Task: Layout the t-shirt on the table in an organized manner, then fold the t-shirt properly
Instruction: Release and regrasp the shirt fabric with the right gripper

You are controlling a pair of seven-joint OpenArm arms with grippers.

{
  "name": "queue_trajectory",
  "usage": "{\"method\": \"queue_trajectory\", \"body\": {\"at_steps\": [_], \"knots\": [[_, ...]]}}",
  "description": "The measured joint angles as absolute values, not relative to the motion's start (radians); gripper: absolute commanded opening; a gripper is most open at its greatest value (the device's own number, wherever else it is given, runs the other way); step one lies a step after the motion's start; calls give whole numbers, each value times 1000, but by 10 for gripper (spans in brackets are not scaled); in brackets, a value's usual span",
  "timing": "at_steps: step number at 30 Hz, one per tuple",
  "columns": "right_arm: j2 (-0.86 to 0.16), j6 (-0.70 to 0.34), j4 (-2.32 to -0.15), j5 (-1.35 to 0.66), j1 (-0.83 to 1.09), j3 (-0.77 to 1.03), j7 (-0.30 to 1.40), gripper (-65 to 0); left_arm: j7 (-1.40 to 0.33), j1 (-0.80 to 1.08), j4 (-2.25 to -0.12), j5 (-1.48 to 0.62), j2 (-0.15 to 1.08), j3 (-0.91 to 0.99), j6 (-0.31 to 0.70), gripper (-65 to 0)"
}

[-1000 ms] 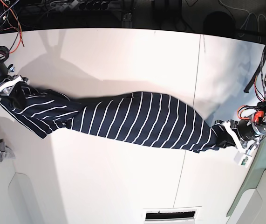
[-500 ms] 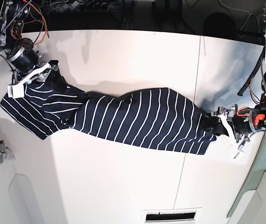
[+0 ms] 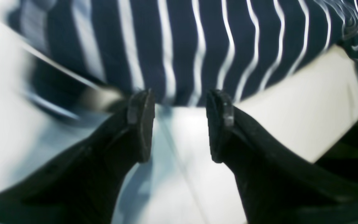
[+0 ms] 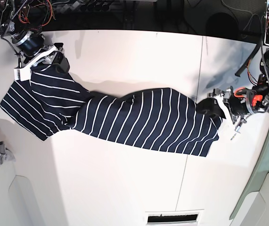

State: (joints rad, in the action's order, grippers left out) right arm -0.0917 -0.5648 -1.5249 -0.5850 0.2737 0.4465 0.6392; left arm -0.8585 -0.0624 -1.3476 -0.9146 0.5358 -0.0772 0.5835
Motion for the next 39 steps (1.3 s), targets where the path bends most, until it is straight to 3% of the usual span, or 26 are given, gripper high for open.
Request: {"method": "queue_trajectory", "body": {"at_steps": [5, 13, 14, 16, 17, 18, 20, 21, 25, 29, 35, 39], "knots": [[-91, -564, -1430, -590, 273, 447, 504, -303, -710, 8, -1338, -790, 448, -79, 582, -353], [-92, -565, -1324, -559, 128, 446, 506, -304, -578, -63, -1196, -662, 309, -75, 539, -360], [-92, -564, -1316, -556, 114, 443, 509, -305, -577, -76, -1185, -659, 301, -75, 538, -394], [-94, -557, -1307, -540, 84, 423, 514, -317, -575, -93, -1182, -657, 294, -75, 535, -533], [-94, -558, -1306, -525, 71, 403, 516, -361, -575, -101, -1182, -655, 292, -75, 535, -616], [-94, -560, -1306, -513, 57, 380, 517, -439, -577, -109, -1182, -654, 290, -75, 535, -650], [-94, -562, -1306, -474, 31, 332, 519, -650, -579, -128, -1182, -655, 291, -76, 535, -650], [-94, -564, -1306, -461, 19, 311, 522, -650, -587, -138, -1186, -655, 294, -76, 536, -650], [-129, -564, -1383, -503, 12, 264, 670, -650, -684, -136, -1309, -709, 374, -76, 616, -650], [-223, -558, -1579, -628, 62, 272, 754, -650, -774, -97, -1502, -842, 524, -76, 614, -650], [-366, -573, -1750, -674, 105, 335, 790, -650, -827, -70, -1790, -905, 704, -78, 613, -650], [-406, -572, -1737, -676, 105, 389, 736, -650, -820, -75, -1787, -880, 709, -78, 614, -650]]}}
